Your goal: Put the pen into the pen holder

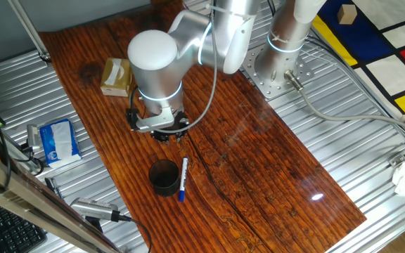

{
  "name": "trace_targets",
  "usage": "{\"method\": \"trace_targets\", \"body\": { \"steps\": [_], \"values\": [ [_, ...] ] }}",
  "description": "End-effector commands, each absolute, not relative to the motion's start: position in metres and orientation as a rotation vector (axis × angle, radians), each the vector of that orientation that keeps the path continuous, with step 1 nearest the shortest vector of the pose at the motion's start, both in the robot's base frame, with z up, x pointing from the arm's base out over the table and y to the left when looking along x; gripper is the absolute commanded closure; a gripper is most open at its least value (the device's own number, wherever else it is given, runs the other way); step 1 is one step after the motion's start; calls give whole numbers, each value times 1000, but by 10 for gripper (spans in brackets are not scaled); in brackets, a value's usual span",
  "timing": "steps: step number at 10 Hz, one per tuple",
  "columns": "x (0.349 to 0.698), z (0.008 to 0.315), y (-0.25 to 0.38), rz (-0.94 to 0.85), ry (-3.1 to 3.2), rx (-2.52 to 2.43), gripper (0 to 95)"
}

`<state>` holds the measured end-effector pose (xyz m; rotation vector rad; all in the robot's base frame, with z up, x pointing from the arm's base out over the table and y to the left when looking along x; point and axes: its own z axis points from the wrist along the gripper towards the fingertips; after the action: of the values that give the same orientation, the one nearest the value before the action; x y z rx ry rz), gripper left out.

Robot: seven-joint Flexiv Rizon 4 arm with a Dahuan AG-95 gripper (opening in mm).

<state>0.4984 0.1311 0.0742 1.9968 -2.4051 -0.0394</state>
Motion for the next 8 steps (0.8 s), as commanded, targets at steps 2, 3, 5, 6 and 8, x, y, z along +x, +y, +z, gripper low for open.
{"method": "trace_targets", "body": {
  "steps": [2, 3, 5, 6, 8],
  "values": [
    [498, 74, 131, -44, -2391, 2016, 760],
    [498, 74, 131, -50, -2396, 2008, 760],
    [498, 74, 131, -51, -2391, 2007, 760],
    [498, 74, 131, -51, -2390, 2008, 760],
    [498, 74, 131, -52, -2390, 2008, 760]
  ]
}}
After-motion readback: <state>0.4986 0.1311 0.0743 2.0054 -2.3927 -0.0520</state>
